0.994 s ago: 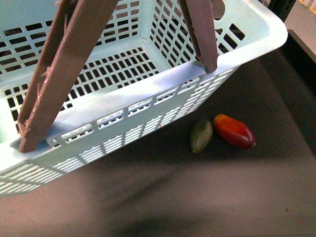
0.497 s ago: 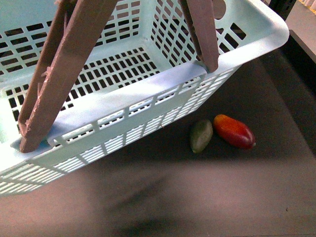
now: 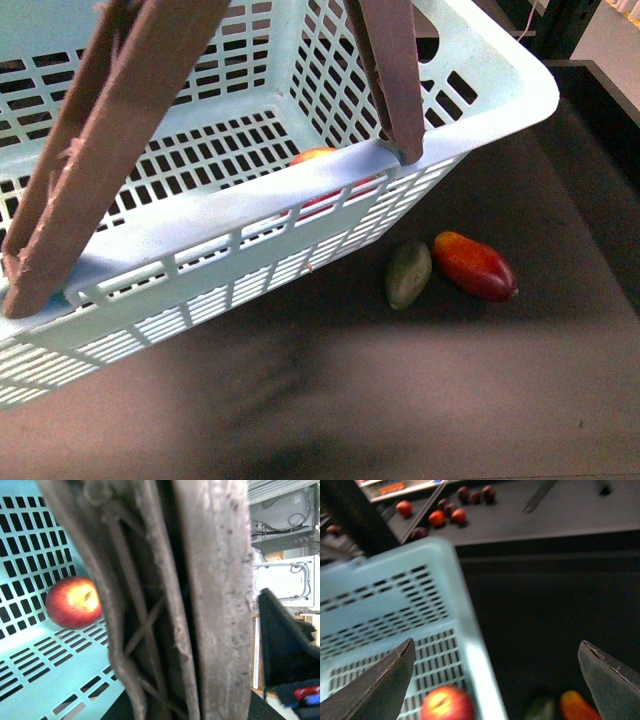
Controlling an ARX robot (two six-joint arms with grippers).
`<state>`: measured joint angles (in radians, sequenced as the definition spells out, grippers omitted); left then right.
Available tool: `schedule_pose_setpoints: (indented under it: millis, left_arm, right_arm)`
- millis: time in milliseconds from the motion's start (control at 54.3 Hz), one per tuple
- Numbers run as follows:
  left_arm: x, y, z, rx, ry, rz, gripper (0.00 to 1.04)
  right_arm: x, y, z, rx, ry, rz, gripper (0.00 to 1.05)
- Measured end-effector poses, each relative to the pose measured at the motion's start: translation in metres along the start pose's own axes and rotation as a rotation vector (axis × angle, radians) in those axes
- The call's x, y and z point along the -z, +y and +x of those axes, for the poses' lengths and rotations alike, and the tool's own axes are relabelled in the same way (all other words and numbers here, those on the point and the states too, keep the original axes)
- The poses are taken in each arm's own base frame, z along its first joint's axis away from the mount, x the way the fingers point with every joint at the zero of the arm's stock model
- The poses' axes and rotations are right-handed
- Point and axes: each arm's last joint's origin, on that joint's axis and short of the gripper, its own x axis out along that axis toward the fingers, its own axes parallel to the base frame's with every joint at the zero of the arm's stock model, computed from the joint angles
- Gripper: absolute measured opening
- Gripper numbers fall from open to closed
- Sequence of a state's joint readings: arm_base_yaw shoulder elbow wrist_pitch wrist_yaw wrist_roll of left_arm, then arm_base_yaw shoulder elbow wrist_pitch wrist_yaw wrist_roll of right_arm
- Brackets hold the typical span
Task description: Pick apple with right arm and hold basket with left
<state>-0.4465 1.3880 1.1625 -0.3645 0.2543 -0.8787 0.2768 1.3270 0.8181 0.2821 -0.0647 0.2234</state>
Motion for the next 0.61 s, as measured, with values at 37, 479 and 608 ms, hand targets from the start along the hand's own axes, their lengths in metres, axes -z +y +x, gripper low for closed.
schedule_pose_setpoints:
  millis: [37,479,608]
  left_arm:
    - [0.0,0.0,0.0,0.0,0.001,0.002,0.16]
    - [0.0,0.0,0.0,0.007,0.009,0.0,0.16]
    - [0.0,0.0,0.0,0.004,0.005,0.0,0.16]
  right_arm:
    - [-0.006,-0.007,-0.004,0.048,-0.036,-0.004,0.96]
    - [0.018,-0.066,-0.069,0.31,-0.277,-0.156,0.64]
    - [0.047,-0.066,-0.083,0.311,-0.258,-0.178,0.36]
